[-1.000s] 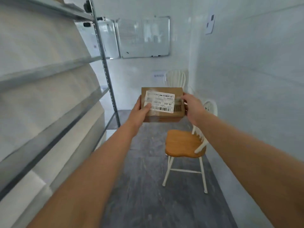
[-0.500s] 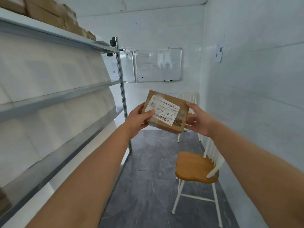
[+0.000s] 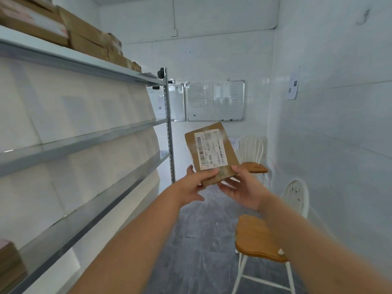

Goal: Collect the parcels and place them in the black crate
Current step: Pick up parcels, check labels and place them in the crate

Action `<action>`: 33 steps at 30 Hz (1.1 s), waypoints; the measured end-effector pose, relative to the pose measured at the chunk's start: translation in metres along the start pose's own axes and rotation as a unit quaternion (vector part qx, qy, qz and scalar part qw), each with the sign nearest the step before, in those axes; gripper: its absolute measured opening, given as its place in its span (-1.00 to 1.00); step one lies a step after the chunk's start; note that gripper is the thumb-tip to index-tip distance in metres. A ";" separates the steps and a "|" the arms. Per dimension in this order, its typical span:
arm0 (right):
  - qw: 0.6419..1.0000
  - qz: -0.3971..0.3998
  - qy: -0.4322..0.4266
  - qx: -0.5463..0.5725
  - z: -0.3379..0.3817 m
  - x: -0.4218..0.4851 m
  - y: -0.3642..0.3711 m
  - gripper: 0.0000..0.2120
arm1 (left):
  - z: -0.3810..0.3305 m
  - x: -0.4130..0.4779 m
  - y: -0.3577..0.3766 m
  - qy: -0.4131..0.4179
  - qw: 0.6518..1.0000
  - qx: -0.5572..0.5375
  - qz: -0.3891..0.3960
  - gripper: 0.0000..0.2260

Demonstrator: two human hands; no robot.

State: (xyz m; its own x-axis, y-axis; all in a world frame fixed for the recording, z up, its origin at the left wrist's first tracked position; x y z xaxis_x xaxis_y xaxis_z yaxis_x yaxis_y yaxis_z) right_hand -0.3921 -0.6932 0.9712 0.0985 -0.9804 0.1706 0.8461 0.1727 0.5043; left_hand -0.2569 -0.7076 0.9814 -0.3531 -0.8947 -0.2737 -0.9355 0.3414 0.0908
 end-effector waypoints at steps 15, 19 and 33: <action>0.997 0.010 -0.020 -0.071 -0.005 0.030 0.050 -0.72 | -0.046 -0.061 -0.114 0.153 0.980 0.049 -0.121 -0.48; 0.999 -0.003 -0.052 0.006 -0.033 0.040 0.095 -0.69 | -0.030 -0.069 -0.150 0.143 0.972 -0.060 -0.176 -0.19; 0.972 0.217 -0.060 -0.068 -0.119 0.063 0.285 -0.76 | -0.038 -0.208 -0.262 0.227 0.886 0.020 -0.405 -0.41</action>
State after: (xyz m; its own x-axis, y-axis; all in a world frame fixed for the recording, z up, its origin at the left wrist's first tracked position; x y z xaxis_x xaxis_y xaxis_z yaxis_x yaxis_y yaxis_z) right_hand -0.0829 -0.7174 1.0253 0.4069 -0.7979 0.4447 0.8003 0.5461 0.2475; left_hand 0.0613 -0.6220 1.0505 0.4557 -0.8715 0.1811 -0.8866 -0.4626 0.0052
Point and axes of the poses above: each hand's wrist, its own x-axis towards the middle knuckle, its own y-axis out of the palm, z = x × y, the point moved 9 cm from there along x, towards the middle knuckle, and after that the axes turned 11 degrees about -y, right-handed, at the moved point
